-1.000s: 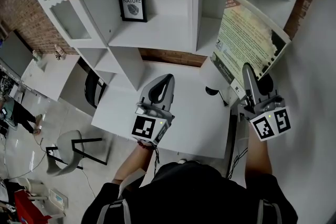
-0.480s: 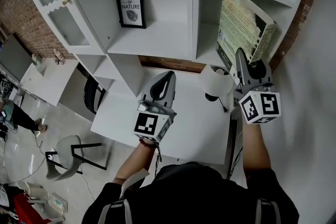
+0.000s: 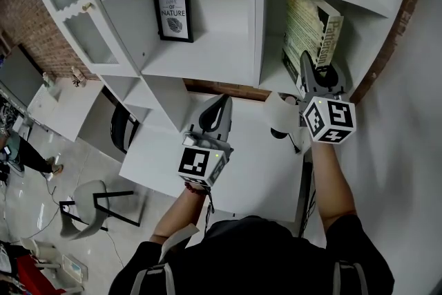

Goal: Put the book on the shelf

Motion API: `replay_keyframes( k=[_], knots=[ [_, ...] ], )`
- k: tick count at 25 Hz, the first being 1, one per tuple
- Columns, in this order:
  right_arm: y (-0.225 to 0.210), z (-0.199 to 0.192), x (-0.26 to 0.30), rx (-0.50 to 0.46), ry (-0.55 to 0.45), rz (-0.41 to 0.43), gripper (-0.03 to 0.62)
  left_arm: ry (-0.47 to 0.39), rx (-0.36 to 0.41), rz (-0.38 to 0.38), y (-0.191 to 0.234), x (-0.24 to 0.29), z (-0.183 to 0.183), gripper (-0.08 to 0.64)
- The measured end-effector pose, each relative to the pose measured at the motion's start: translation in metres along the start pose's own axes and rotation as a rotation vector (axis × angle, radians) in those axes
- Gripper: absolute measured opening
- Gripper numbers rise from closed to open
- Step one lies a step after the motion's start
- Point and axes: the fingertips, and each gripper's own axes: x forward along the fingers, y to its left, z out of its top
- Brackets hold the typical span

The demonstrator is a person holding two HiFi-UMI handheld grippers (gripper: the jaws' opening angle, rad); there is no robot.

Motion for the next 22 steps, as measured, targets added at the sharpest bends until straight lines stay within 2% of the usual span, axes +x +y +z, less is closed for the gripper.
replay_keyframes(
  k=[4,10,16,19,22],
  knots=[
    [0.004,0.003,0.018,-0.027,-0.014,-0.004,0.162,-0.002,-0.001,-0.002,0.001,0.009,0.000,0.018],
    [0.005,-0.008,0.042,-0.047,0.021,-0.029,0.162,-0.026,-0.008,-0.005,-0.001,0.025,0.005,0.018],
    [0.003,-0.024,0.063,-0.093,0.053,-0.079,0.163,0.004,-0.050,0.003,-0.003,0.025,-0.004,0.018],
    [0.009,-0.029,0.069,-0.115,0.067,-0.066,0.163,0.002,-0.050,0.008,-0.003,0.022,-0.005,0.018],
    [0.018,-0.035,0.073,-0.092,0.081,-0.030,0.162,-0.007,-0.042,0.016,0.000,0.018,-0.005,0.018]
  ],
)
